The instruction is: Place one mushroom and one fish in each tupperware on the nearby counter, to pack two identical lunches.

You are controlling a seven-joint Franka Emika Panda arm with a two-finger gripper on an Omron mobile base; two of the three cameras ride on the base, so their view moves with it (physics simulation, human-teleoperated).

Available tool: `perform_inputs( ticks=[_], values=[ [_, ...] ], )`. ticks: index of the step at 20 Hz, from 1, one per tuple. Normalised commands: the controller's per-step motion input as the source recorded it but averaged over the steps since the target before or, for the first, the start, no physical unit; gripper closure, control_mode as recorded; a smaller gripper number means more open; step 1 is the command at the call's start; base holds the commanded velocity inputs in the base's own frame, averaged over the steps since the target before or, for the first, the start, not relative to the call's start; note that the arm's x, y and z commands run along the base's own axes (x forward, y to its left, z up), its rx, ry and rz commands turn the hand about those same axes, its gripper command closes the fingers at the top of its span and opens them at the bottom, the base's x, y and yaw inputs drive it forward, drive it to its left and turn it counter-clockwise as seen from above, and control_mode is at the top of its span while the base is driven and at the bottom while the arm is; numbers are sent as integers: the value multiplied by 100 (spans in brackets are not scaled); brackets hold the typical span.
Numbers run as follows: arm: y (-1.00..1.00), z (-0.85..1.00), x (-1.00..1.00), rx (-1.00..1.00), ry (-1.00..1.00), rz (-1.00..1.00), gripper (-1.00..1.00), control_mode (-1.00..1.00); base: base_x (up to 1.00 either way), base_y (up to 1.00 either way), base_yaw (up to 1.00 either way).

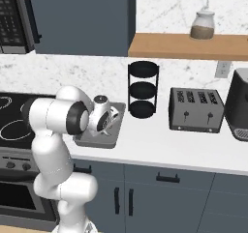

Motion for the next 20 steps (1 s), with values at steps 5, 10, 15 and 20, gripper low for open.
perform_inputs(
  ticks=[5, 10, 15, 20],
  values=[
    [0, 35, -21, 0, -1, 0, -100, -100, 0, 0, 0],
    [0, 86, -64, 0, -7, 0, -100, -100, 0, 0, 0],
    [0, 84, -72, 0, -10, 0, -100, -100, 0, 0, 0],
    [-9, 68, -81, 0, -14, -4, -100, -100, 0, 0, 0]
  ],
)
